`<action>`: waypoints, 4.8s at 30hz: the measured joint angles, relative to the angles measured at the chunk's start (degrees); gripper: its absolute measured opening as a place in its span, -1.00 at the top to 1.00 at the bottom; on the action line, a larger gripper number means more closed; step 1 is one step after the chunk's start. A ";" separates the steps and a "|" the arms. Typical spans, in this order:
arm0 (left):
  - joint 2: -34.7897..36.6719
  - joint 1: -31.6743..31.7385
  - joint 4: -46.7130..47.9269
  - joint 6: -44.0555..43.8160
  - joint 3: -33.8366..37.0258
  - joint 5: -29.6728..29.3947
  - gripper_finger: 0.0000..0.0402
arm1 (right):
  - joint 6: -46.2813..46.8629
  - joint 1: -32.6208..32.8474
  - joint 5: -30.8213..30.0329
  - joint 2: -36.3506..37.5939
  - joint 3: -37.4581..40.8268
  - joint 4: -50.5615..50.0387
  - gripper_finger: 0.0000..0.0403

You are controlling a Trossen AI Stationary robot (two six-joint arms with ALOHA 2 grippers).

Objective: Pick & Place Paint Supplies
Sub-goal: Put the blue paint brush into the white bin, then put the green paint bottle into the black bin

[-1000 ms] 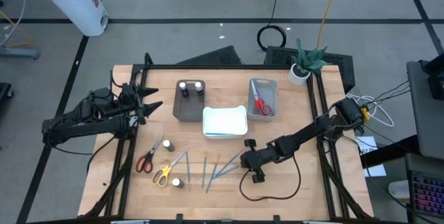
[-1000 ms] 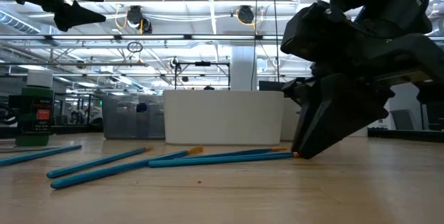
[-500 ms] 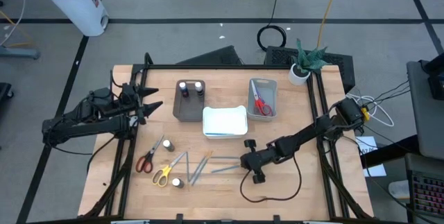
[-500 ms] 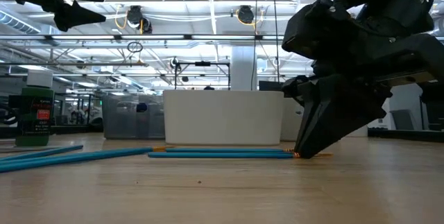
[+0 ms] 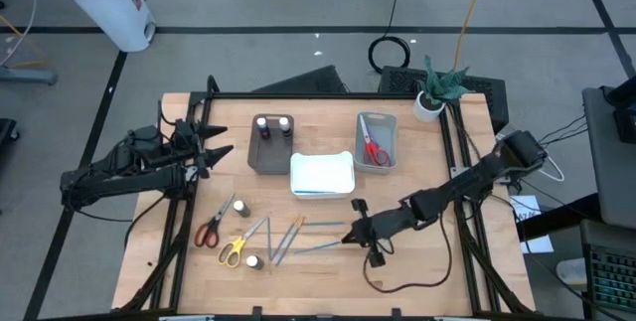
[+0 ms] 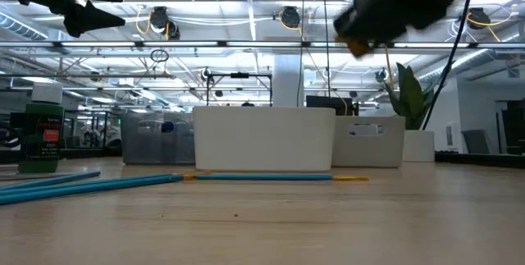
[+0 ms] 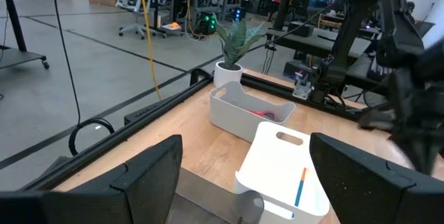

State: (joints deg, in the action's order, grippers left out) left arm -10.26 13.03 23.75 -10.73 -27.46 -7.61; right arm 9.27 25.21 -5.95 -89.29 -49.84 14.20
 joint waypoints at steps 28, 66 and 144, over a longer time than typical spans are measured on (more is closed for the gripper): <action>-0.02 0.00 0.00 0.01 0.00 0.01 -0.61 | 5.49 -24.48 -6.06 1.50 3.06 -1.60 1.00; -0.02 0.01 0.02 0.01 0.00 0.01 -0.61 | 13.44 -16.55 -2.83 8.52 4.32 -2.60 0.34; -53.95 -18.43 47.00 -26.79 -26.23 20.98 -0.61 | -6.99 -9.16 -14.69 46.33 39.66 27.63 0.54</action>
State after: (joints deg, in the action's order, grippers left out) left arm -64.21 -5.40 70.74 -37.52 -53.69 13.37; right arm 2.27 16.05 -20.64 -42.96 -10.17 41.82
